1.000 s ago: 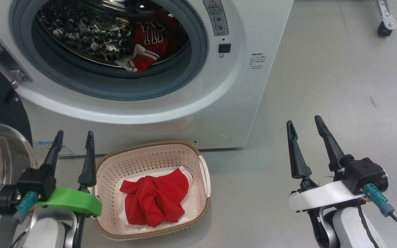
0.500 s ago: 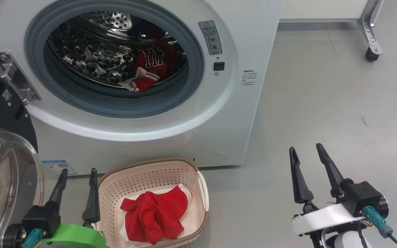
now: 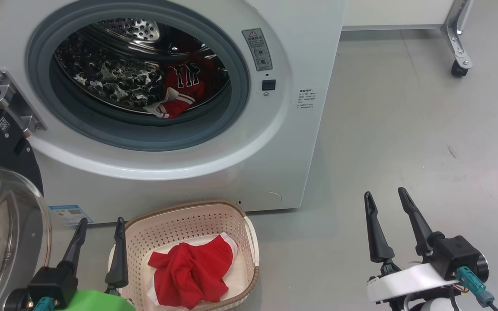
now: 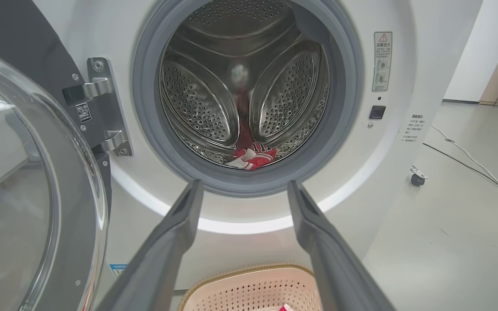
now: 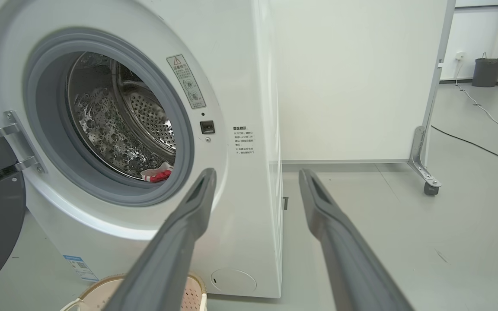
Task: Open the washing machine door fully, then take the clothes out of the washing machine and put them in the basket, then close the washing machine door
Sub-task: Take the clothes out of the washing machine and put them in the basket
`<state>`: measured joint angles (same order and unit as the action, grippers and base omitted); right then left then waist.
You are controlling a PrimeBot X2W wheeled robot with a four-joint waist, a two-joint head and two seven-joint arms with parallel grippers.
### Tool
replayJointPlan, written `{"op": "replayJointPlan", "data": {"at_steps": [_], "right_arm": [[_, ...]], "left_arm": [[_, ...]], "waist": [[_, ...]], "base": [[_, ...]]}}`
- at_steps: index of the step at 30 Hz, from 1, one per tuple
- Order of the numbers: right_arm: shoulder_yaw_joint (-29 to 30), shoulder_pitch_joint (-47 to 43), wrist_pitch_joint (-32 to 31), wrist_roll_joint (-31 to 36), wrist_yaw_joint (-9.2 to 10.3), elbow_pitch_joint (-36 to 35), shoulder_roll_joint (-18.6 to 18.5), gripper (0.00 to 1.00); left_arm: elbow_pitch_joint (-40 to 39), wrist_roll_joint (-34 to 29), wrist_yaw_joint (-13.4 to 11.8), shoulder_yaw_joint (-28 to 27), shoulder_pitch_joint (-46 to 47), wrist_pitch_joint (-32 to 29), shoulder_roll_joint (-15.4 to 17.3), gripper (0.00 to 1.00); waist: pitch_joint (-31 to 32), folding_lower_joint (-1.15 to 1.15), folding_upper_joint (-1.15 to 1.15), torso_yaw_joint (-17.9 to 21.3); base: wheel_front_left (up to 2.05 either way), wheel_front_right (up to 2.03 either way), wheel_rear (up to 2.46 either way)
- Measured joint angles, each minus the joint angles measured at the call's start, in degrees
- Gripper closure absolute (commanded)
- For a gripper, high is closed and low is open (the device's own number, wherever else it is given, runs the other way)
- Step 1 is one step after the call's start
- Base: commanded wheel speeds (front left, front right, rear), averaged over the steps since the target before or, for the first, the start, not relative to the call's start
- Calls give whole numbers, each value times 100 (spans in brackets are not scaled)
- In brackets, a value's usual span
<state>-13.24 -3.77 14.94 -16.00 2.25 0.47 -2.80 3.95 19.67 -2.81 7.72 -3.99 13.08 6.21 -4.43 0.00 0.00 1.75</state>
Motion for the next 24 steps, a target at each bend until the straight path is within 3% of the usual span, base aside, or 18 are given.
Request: {"op": "replayJointPlan", "data": {"at_steps": [18, 24], "right_arm": [[-16, -113, -1, 0, -14, -30, 11, 0], [-107, -136, -1, 1, -34, -67, 15, 0]], "left_arm": [[-417, 8, -51, 12, -220, -252, 22, 0], [-567, -12, -51, 23, -215, -368, 165, 0]], "waist": [[14, 0, 0, 90], [-33, 0, 0, 153]], "base": [[0, 0, 0], [0, 0, 0]]}}
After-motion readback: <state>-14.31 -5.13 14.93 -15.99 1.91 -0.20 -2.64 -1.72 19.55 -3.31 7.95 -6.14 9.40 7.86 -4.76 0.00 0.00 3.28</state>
